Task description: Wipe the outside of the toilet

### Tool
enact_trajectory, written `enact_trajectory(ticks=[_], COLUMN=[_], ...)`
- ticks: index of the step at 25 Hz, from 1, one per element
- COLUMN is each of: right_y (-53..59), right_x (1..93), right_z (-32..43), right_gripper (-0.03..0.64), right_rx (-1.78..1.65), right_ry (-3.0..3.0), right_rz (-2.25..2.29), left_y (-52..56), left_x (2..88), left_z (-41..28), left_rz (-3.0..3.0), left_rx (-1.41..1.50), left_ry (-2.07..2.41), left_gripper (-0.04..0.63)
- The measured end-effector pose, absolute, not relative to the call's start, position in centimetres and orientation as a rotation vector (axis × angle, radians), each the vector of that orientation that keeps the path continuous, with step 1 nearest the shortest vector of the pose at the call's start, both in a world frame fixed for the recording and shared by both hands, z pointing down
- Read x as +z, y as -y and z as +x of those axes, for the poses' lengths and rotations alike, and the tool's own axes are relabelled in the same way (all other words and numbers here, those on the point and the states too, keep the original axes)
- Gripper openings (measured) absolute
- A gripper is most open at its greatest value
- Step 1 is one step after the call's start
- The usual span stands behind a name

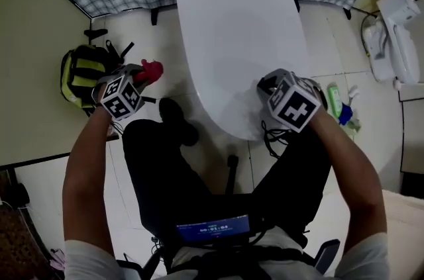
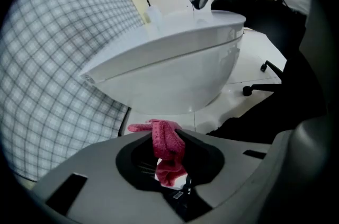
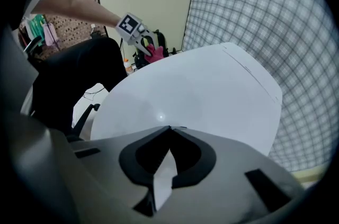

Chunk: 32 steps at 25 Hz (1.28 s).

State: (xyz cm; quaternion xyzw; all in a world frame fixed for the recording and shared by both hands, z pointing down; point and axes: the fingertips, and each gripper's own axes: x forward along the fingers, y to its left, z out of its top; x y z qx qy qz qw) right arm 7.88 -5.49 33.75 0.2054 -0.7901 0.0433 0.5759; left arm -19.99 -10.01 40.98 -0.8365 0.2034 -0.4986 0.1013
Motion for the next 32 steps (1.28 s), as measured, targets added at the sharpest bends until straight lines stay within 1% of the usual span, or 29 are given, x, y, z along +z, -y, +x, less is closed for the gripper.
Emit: enact_trajectory(ticks=[3,7,13,17,19,24,28,32], right_y=[5.3,4.0,2.5,2.4,2.5,1.6,2.1,1.8], right_x=[34.2,34.7,34.8,35.5,35.5,36.0,36.0,35.7], right_z=[8.9,9.9,13.0,12.6,12.7,12.4,12.2,12.6], right_gripper=[0.008,0.008,0.008,0.008,0.008,0.009,0.009,0.009], right_rx=[0.13,0.17,0.227,0.243,0.238,0.261,0.248,0.274], right_ry=[1.821,1.769,1.694,1.738,1.734,1.705,1.694,1.79], right_rz=[0.516,0.5,0.5,0.481,0.48,0.41,0.387,0.466], left_y=[10.0,9.8,7.9,5.8,4.5,1.7,1.1,0.3], left_x=[37.4,31.9,23.9,20.4,19.9,21.4,21.5,20.5], left_z=[-18.8,-15.3,-7.5,-2.7,-0.7,2.8,4.3,4.8], left_rz=[-2.48,-2.533,-2.682,-2.771,-2.824,-2.92,-2.977,-3.045], left_rx=[-1.374,-1.182,-0.854,-0.674,-0.593,-0.505,-0.396,-0.239], left_ry=[-0.668,-0.743,-0.738,-0.73,-0.727,-0.736,-0.766,-0.849], left_gripper=[0.069,0.069,0.069,0.07,0.071,0.071,0.071,0.071])
